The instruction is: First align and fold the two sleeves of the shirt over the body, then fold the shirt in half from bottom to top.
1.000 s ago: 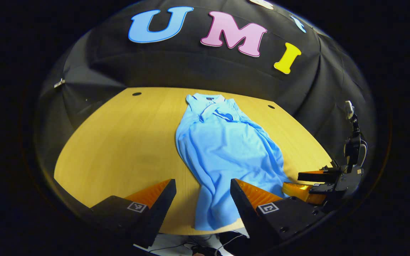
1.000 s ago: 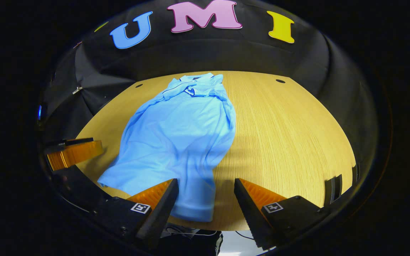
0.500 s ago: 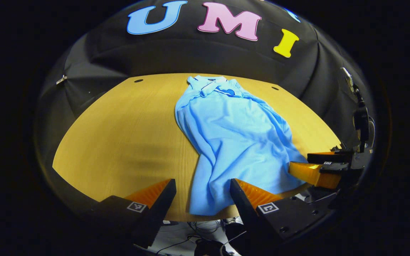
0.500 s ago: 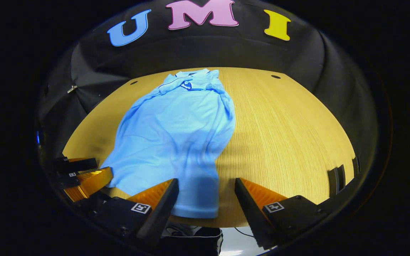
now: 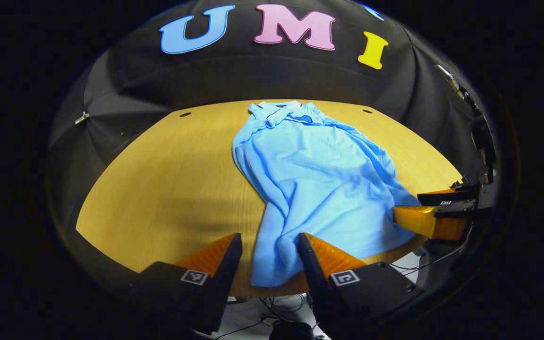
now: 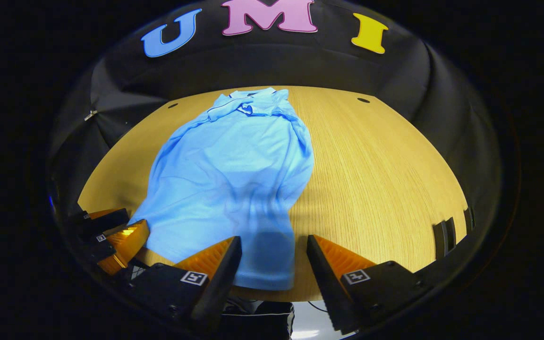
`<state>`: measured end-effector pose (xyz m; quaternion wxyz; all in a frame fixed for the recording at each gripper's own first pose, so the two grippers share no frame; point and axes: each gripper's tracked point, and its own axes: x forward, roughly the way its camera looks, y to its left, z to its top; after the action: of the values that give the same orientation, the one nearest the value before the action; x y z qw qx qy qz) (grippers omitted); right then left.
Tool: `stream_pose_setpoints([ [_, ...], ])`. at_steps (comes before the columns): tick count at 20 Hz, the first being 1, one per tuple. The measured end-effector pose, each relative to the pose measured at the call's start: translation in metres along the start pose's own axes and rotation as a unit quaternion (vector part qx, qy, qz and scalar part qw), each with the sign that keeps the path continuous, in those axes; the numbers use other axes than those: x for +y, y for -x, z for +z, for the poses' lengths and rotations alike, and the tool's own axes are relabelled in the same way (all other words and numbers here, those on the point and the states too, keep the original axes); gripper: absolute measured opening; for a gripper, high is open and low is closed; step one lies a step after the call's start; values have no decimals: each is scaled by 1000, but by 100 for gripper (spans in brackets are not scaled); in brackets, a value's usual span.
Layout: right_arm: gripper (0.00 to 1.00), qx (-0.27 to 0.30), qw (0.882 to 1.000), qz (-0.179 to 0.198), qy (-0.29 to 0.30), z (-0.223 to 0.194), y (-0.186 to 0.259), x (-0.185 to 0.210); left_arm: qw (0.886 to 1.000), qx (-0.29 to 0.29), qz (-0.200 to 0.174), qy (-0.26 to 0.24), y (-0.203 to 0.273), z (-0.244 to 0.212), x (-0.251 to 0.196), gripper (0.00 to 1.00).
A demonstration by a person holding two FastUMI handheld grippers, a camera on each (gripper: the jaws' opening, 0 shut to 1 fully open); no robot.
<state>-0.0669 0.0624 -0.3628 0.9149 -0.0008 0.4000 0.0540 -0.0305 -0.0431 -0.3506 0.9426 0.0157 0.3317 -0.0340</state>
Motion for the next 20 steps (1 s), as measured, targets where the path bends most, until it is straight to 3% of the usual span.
stream_pose_setpoints([
  [1, 83, 1, 1000, 1, 2, 0, -1, 2, 1000, -1, -1, -1, 0, 1, -1, 76],
  [2, 68, 1, 1000, -2, 3, 0, -2, 2, 1000, -3, -4, -2, -2, 1, -2, 66],
  [3, 53, 6, 1000, -4, 5, 0, 0, 1, 1000, -3, -7, -3, -3, 1, -5, 68],
  [5, 43, 14, 1000, 11, -5, 0, -3, 11, 1000, -2, -17, -2, -3, 3, -12, 38],
  [6, 20, 12, 1000, 11, -13, 2, -4, 13, 1000, -1, -20, -3, -3, 2, -13, 24],
  [8, 10, 11, 999, 32, -17, 3, -5, 18, 1000, -1, -17, 5, -4, 4, -12, 10],
  [9, 10, 15, 998, 65, -19, 3, -5, 31, 1000, -3, -22, 7, -4, 6, -14, 11],
  [11, 8, 18, 995, 92, -40, 4, -7, 31, 999, -8, -36, -10, -2, 5, -18, 8],
  [15, 6, 26, 990, 112, -85, 5, -7, 30, 999, 1, -36, -10, -4, 7, -15, 7],
  [20, 6, 37, 989, 134, -59, 7, -8, 32, 999, 26, -36, 12, -4, 11, -13, 6],
])
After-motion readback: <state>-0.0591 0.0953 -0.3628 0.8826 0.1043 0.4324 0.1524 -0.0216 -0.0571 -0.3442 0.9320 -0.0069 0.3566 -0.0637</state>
